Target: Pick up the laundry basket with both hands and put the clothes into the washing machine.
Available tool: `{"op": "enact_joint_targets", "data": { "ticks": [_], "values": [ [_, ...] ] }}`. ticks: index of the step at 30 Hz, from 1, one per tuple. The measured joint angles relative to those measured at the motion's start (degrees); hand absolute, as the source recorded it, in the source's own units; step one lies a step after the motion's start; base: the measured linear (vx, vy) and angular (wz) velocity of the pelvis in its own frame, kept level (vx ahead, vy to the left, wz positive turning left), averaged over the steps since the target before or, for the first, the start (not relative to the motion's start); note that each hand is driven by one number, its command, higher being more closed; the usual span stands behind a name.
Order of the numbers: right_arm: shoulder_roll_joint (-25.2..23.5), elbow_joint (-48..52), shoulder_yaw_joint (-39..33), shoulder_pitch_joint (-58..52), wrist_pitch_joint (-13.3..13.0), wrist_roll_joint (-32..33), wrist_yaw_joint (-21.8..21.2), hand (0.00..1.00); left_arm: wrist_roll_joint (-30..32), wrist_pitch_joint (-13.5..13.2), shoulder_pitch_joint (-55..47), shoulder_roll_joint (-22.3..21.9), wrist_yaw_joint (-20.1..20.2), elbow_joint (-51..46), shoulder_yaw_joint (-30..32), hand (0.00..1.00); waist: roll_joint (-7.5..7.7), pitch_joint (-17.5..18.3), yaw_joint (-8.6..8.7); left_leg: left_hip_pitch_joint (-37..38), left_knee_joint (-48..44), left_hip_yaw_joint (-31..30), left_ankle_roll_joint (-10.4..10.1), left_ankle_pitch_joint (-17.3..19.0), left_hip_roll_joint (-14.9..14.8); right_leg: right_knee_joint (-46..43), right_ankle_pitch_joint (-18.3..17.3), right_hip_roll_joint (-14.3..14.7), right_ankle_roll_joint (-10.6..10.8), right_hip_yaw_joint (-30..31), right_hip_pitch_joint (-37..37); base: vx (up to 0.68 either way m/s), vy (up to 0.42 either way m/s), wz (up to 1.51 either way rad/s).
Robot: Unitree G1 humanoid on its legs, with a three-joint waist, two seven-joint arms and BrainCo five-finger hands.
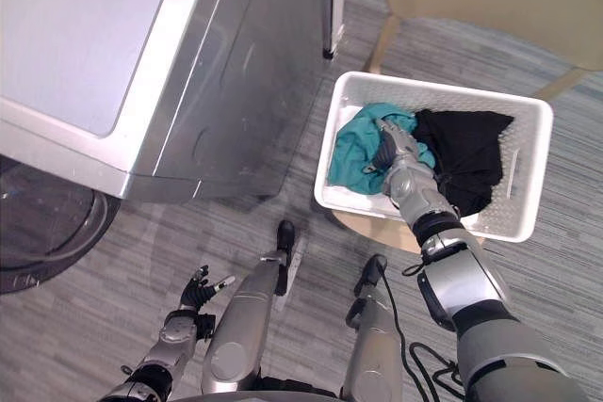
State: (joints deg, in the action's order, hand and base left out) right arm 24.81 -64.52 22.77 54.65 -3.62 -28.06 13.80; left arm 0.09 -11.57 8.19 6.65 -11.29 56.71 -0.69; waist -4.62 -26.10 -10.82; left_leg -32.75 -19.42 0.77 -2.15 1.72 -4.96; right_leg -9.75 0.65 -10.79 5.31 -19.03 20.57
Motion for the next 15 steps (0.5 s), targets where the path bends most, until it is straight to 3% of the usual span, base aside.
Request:
{"op": "enact_joint_targets", "data": {
  "ticks": [3, 10, 15],
  "values": [
    [0.47, -1.14, 0.35, 1.02, 0.35, -0.56, 0.36, 1.0, -0.59, -0.01, 1.33, -0.28, -0.32, 0.06, -0.49, 0.0, 0.02, -0.46, -1.06, -0.82, 1.42, -0.68, -0.17, -1.05, 0.07, 0.0, -0.01, 0.02, -0.03, -0.36, 0.96, -0.01, -0.022, 0.17],
    [0.28, -0.28, 1.91, 3.94, 0.41, 0.82, 0.38, 1.0, -1.83, -0.1, 3.69, -0.9, -1.27, -0.01, -0.4, 0.0, 0.08, -1.0, -1.2, -0.57, 3.58, -0.86, -0.58, -2.32, -0.16, 0.16, -0.18, 0.53, -0.37, -0.22, 1.59, 0.0, -0.004, -0.01],
    [-0.46, 10.09, -2.07, 0.07, 0.55, 3.19, -0.03, 1.0, -2.29, -0.05, 4.22, -1.29, -1.41, -1.36, -0.34, 0.0, 0.79, -1.75, -0.73, 3.91, 5.05, 0.26, -0.71, -2.41, -1.07, 1.4, 0.51, 1.38, -1.3, 1.47, -1.5, 0.02, -0.017, -0.16]
  ]
}}
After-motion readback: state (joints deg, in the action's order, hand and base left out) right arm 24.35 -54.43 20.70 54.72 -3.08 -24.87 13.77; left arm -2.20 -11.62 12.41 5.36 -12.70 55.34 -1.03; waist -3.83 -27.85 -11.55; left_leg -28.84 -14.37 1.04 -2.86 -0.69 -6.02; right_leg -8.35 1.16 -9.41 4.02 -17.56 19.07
